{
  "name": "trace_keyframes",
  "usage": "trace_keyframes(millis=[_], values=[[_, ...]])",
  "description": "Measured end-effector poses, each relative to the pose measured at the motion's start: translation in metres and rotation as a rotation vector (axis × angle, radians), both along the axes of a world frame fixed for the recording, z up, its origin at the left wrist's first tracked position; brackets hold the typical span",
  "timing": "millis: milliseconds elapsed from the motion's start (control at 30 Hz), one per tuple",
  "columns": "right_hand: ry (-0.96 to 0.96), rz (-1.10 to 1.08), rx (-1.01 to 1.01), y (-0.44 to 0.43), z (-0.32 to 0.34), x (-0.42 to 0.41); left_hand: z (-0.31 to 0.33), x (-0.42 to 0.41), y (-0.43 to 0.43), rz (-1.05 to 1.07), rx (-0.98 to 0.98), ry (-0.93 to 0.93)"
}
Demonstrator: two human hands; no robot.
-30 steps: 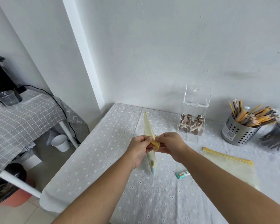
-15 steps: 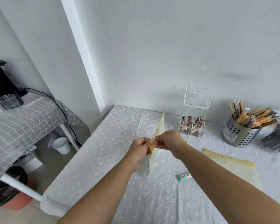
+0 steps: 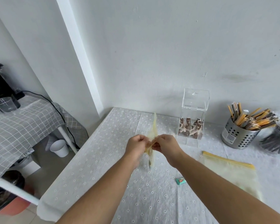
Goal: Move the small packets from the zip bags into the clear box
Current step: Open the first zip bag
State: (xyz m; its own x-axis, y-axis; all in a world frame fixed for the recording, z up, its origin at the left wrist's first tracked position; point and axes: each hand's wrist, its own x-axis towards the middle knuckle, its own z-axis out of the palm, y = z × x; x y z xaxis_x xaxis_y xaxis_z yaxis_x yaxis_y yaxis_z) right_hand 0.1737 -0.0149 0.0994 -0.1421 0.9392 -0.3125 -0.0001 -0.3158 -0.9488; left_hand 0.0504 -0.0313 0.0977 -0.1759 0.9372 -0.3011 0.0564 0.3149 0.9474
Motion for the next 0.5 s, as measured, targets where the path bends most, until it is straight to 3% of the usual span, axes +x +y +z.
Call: trace_keyframes(millis=[67, 267, 400, 500], values=[[0.088, -0.004, -0.038, 0.0, 0.0, 0.001, -0.001, -0.005, 0.001, 0.029, -0.02, -0.074], [-0.2, 0.112, -0.04, 0.005, 0.004, 0.014, 0.005, -0.013, 0.002, -0.218, 0.044, 0.186], [-0.258, 0.075, -0.068, 0.017, 0.012, 0.015, 0.012, -0.009, 0.003, -0.4, 0.106, 0.479], [-0.333, 0.058, -0.028, 0.024, 0.015, 0.02, 0.016, -0.011, 0.006, -0.425, 0.107, 0.542]])
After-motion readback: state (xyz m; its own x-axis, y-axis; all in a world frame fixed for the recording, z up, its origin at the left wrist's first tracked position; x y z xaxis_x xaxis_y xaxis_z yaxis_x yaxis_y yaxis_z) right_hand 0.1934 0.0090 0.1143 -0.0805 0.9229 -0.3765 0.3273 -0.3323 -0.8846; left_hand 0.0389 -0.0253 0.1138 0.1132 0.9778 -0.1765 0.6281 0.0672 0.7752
